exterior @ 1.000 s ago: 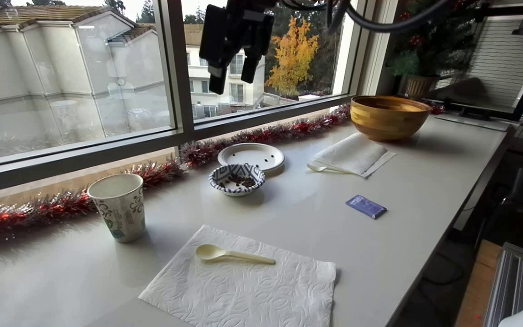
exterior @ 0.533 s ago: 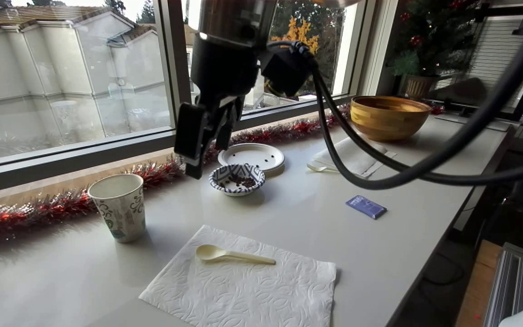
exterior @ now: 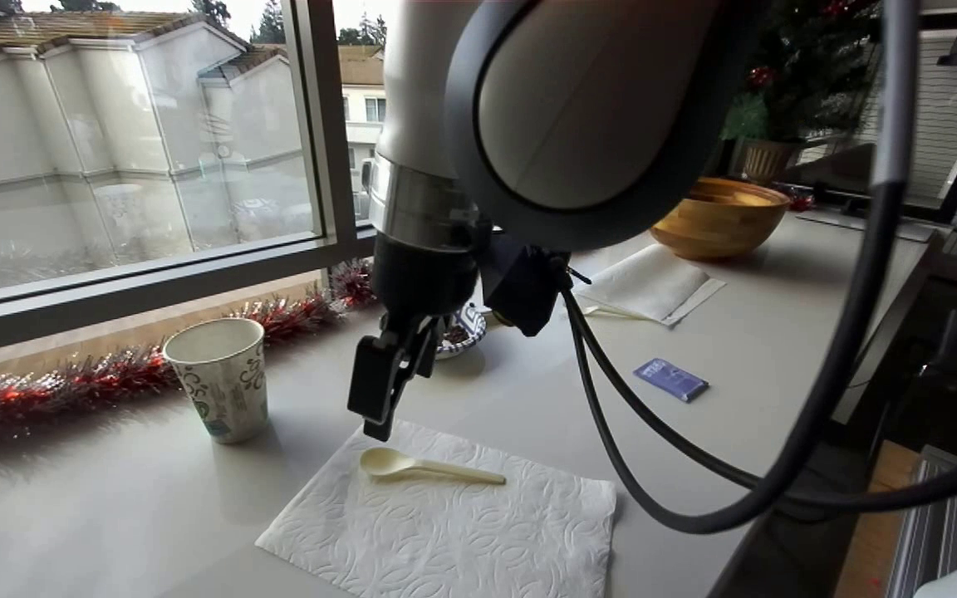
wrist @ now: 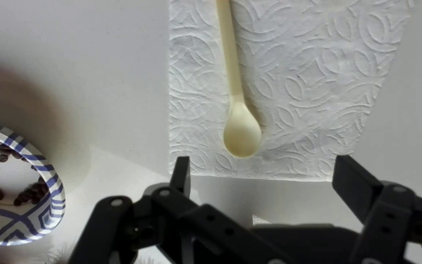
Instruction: Remove the spoon from the napkin and use it to take some coffee beans from the bowl and put them in the coffee cup.
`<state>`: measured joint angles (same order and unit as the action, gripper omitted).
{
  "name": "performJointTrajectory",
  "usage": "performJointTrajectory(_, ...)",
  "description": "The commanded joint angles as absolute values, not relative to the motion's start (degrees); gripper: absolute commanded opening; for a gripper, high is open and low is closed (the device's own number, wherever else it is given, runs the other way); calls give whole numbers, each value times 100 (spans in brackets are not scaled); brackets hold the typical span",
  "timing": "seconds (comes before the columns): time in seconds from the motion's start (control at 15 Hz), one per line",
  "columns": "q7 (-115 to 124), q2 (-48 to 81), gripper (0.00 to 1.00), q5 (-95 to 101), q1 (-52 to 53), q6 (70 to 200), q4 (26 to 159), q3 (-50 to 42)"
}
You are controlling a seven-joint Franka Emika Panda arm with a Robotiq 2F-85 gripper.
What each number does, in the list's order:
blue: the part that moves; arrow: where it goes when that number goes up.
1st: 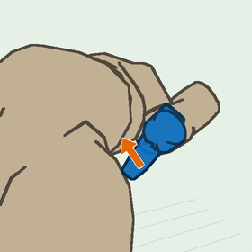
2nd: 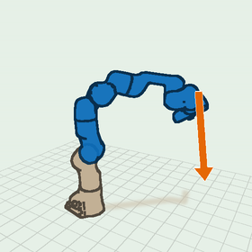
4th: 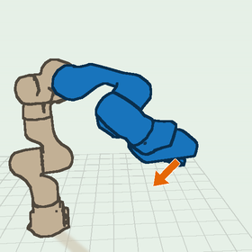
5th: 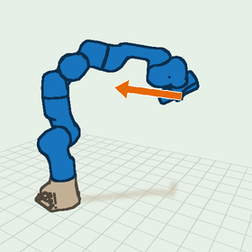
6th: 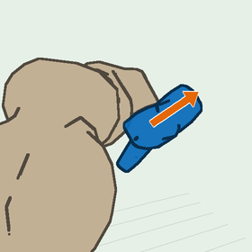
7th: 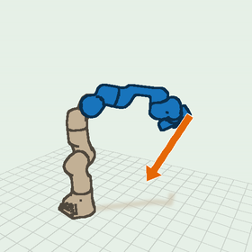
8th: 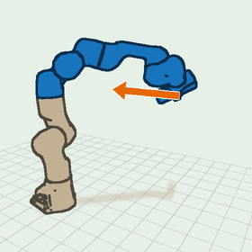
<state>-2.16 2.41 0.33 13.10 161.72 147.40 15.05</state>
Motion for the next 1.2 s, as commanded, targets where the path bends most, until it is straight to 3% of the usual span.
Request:
performJointTrajectory(0.0,-236,293,100,13,1334,16197,14738,1477)
performJointTrajectory(1.0,229,1533,100,2117,1641,18138,14864,732)
performJointTrajectory(1.07,232,1563,96,2156,1775,18270,14869,559)
performJointTrajectory(1.13,197,1609,83,2146,1879,18369,14867,437)
